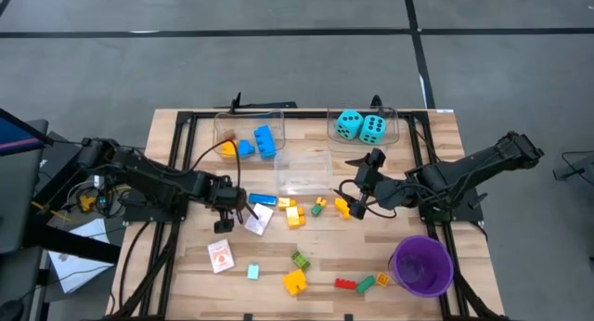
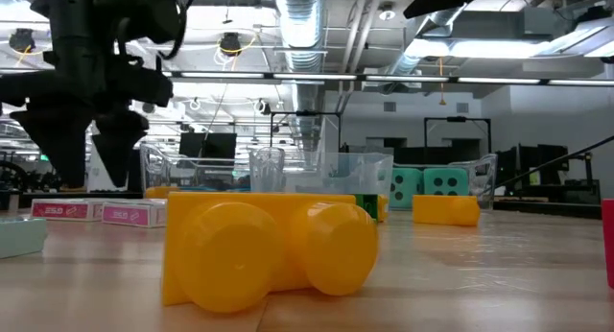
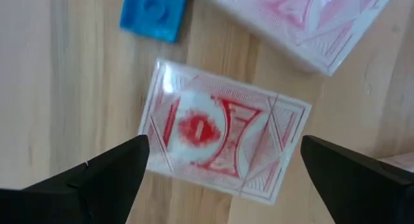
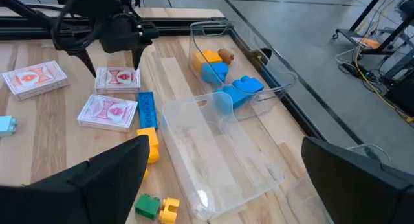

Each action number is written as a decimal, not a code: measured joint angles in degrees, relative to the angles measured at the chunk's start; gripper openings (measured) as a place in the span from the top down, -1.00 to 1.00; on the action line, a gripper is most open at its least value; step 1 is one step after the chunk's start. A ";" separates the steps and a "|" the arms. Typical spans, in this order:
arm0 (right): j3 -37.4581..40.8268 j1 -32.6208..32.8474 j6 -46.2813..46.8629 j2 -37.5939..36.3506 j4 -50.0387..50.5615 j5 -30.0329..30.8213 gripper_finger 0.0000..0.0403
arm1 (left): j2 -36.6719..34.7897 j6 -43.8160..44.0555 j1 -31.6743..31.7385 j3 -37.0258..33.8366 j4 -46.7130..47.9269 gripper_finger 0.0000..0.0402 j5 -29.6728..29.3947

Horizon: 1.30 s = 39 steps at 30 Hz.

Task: Pick & Place Toys
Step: Put the red deck of cards into the bottom transparent bin

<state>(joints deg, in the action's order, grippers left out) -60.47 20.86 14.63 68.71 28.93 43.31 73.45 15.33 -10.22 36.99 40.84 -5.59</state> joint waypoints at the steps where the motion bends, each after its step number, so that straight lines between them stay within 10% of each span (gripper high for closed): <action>1: 0.00 0.00 0.00 0.00 0.00 0.00 -0.96 | 0.00 -1.68 -0.54 0.00 -0.50 -0.99 0.00; 39: 0.01 -0.02 0.88 0.00 0.65 -0.09 -0.96 | 0.00 -0.55 -1.77 -1.18 -3.81 -0.99 -1.96</action>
<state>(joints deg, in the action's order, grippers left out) -60.46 20.84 15.52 68.71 29.58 43.22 73.45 14.78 -11.99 35.81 37.04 -7.55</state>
